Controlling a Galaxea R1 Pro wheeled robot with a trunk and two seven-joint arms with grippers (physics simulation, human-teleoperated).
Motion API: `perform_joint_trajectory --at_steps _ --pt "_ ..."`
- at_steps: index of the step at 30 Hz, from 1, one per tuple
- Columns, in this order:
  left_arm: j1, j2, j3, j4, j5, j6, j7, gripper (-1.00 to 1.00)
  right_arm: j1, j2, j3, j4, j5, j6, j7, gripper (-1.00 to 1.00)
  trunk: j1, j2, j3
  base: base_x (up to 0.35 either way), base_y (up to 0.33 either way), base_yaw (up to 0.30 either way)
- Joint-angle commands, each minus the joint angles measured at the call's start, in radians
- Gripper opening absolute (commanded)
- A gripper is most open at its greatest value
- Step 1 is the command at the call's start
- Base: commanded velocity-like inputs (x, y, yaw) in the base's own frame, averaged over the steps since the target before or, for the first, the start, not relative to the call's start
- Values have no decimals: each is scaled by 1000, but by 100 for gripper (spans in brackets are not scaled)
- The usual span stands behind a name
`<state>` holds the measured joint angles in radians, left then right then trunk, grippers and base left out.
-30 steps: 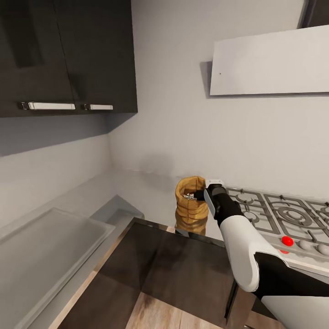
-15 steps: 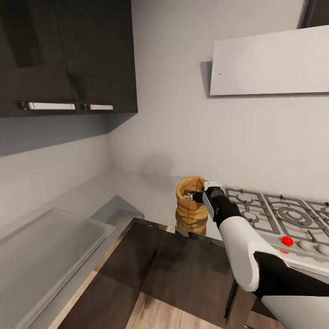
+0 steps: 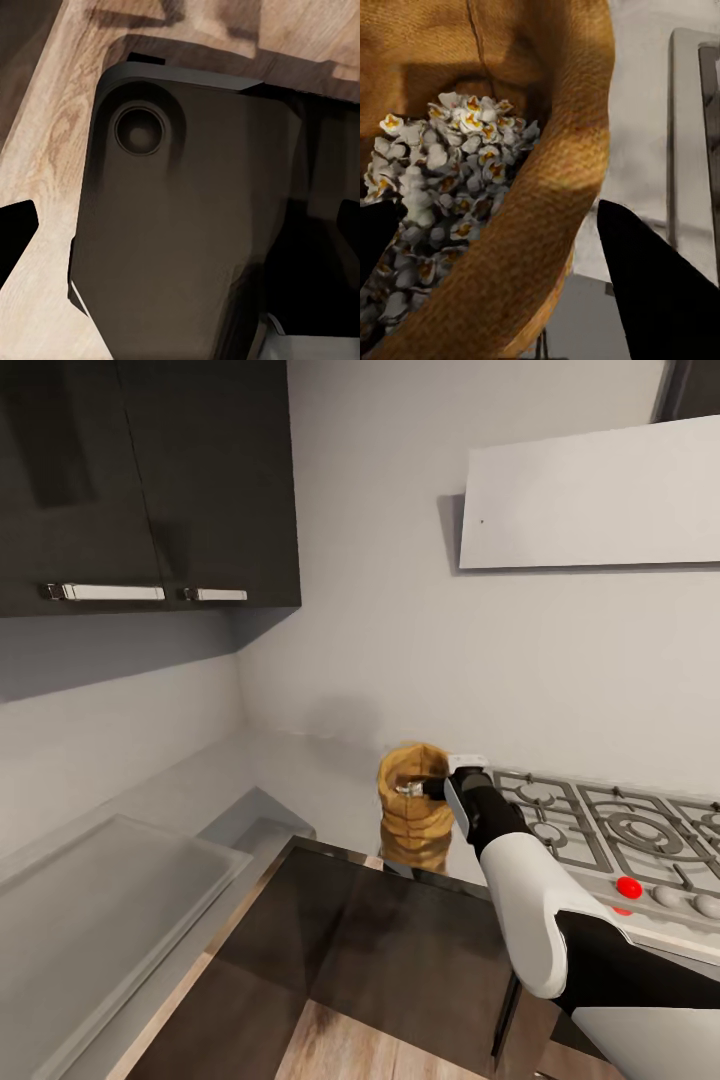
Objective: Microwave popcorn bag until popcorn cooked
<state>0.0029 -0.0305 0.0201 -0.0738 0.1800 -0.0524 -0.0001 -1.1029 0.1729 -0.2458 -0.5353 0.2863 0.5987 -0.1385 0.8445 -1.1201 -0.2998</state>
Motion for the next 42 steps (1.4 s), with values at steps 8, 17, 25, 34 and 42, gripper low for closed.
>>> perform_joint_trajectory --at_steps 8,17,25,34,42 --pt "0 0 1 -1 6 -1 -1 100 0 2 -10 26 -6 9 -47 -100 0 -1 -1 0 0 0" --pt "0 0 1 -1 6 -1 0 100 0 2 -9 26 -6 10 -61 -100 0 -1 -1 0 0 0" --pt "0 0 1 -1 7 -1 0 100 0 2 -7 -158 -7 146 -59 -100 0 -1 -1 0 0 0" --pt "0 0 1 -2 7 -1 0 100 0 2 0 -295 -8 322 -58 -100 0 -1 -1 0 0 0" --pt "0 -2 1 -1 7 -1 0 100 1 2 2 -415 -7 449 -55 -100 0 -1 -1 0 0 0"
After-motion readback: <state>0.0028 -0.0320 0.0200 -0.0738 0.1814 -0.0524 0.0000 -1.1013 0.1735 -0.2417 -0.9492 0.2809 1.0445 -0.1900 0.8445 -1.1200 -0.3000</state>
